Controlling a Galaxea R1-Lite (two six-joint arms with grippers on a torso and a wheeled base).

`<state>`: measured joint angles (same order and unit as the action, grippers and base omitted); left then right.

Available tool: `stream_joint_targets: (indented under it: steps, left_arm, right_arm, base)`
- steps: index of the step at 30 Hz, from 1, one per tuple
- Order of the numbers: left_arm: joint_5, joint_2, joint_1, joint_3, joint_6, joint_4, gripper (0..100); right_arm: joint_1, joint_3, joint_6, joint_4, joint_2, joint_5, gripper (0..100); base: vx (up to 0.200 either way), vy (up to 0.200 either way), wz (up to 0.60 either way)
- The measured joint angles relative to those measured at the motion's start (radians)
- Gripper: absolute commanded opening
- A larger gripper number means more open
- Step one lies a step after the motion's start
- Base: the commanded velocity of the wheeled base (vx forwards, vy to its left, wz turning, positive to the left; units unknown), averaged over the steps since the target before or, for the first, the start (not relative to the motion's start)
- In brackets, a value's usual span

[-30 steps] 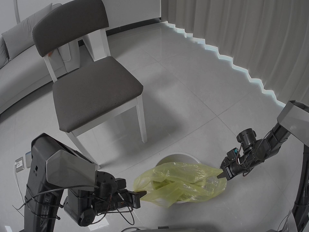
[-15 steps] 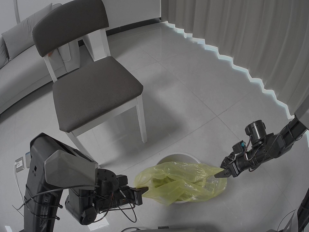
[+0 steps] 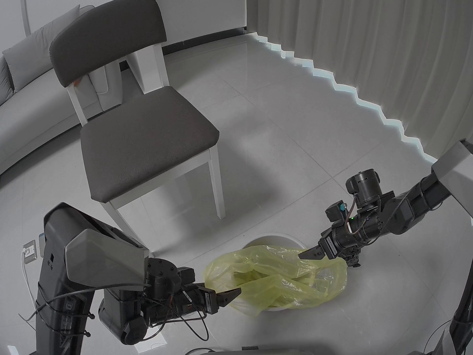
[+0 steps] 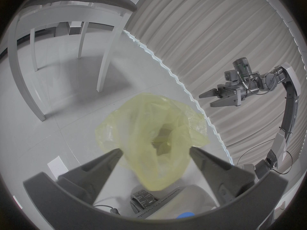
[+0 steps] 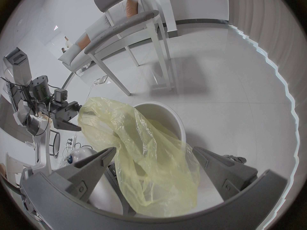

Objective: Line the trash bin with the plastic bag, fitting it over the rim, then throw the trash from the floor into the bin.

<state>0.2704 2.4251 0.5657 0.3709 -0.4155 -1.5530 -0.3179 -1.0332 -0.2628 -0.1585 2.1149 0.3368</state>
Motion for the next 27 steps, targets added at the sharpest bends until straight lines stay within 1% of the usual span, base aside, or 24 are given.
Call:
stream_joint_targets:
  steps: [10, 16, 17, 22, 27]
  left_arm:
    - [-0.013, -0.017, 0.003, -0.010, 0.001, 0.000, 100]
    - [-0.015, -0.021, 0.004, -0.008, 0.002, 0.000, 100]
    - [-0.014, -0.020, 0.004, -0.006, 0.002, 0.000, 100]
    - [-0.014, -0.013, 0.001, 0.003, 0.001, 0.000, 100]
    - [-0.014, -0.010, -0.004, 0.004, 0.000, 0.000, 100]
  right_arm:
    - [-0.015, -0.150, -0.029, 0.009, 0.160, 0.002, 100]
    - [-0.026, -0.186, -0.048, 0.010, 0.219, 0.002, 100]
    - [-0.026, -0.188, -0.054, 0.010, 0.226, 0.002, 0]
    - [-0.028, -0.192, -0.063, 0.016, 0.241, 0.002, 0]
    - [-0.026, -0.197, -0.062, 0.060, 0.240, 0.002, 0]
  base:
    - [0.000, 0.000, 0.00]
    - [0.000, 0.000, 0.00]
    - [0.000, 0.000, 0.00]
    - [0.000, 0.000, 0.00]
    - [0.000, 0.000, 0.00]
